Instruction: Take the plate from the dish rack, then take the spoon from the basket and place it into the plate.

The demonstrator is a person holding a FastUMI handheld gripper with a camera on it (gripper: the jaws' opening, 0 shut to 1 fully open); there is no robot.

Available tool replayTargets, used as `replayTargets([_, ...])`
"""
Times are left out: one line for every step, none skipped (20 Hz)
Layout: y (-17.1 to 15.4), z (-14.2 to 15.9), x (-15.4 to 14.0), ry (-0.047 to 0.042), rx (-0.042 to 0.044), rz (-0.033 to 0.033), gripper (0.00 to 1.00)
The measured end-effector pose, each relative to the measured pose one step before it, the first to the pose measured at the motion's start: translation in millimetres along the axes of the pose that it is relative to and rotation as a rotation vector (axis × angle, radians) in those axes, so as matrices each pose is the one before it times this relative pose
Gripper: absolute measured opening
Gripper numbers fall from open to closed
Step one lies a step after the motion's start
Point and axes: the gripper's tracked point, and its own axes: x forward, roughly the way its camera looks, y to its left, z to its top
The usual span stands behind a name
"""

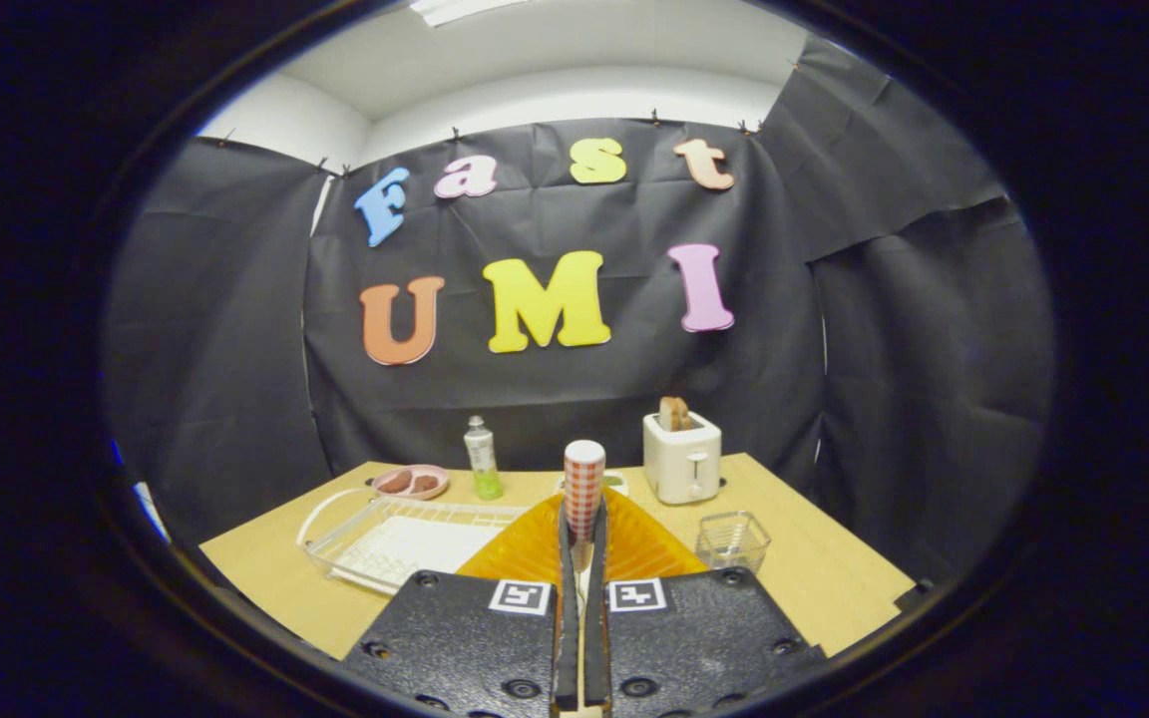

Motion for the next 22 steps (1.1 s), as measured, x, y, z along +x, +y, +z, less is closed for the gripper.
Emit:
replayTargets([15.10,-8.48,-1.06,-0.00001,-0.00371,0.01215,0.08])
replayTargets([16.47,-11.01,0.51,0.00553,-0.01111,0.01287,0.08])
replayTargets([12.82,-8.85,0.25,0.00498,-0.00812,0.00944,0.08])
replayTargets([16.11,-10.43,0.69,0.00689,-0.00863,0.01403,0.08])
replayTargets([11.70,-8.34,1.22,0.00643,-0.00252,0.01209,0.08])
replayTargets([11.00,-8.18,0.75,0.00740,0.00011,0.01198,0.08])
replayTargets([8.51,-7.38,1.52,0.00288,-0.00452,0.00704,0.08])
replayTargets([5.11,-7.05,1.24,0.00481,-0.00535,-0.00070,0.08])
replayTargets([5.06,-7.52,2.03,0.00703,0.00586,-0.00156,0.08])
replayTargets([6.59,-8.52,1.51,0.00655,0.01155,0.00126,0.08])
replayTargets([5.03,-8.75,1.64,0.01057,0.01223,0.00141,0.08])
replayTargets([4.91,-9.55,2.15,0.01266,0.01342,0.00769,0.08])
replayTargets([4.11,-7.28,1.26,0.01083,0.00892,0.00677,0.08])
replayTargets([0.62,-5.65,2.17,0.01176,0.00697,0.00102,0.08])
replayTargets([-0.89,-3.91,1.09,0.00845,0.00874,-0.00261,0.08])
replayTargets([-0.16,-4.71,1.49,0.00796,0.00932,0.00010,0.08])
replayTargets([0.49,-4.34,0.07,0.01094,0.00823,0.00350,0.08])
replayTargets([-0.12,-3.30,2.35,0.01344,0.01286,0.00392,0.09])
replayTargets([0.50,-3.92,0.95,0.01276,0.01415,0.00620,0.10])
replayTargets([0.23,-1.89,2.04,0.00824,0.01164,0.00570,0.11])
replayTargets([-0.34,-1.17,1.16,0.00331,0.00909,0.00266,0.11])
replayTargets([-0.93,-1.42,-0.59,0.00301,0.00434,-0.00101,0.12])
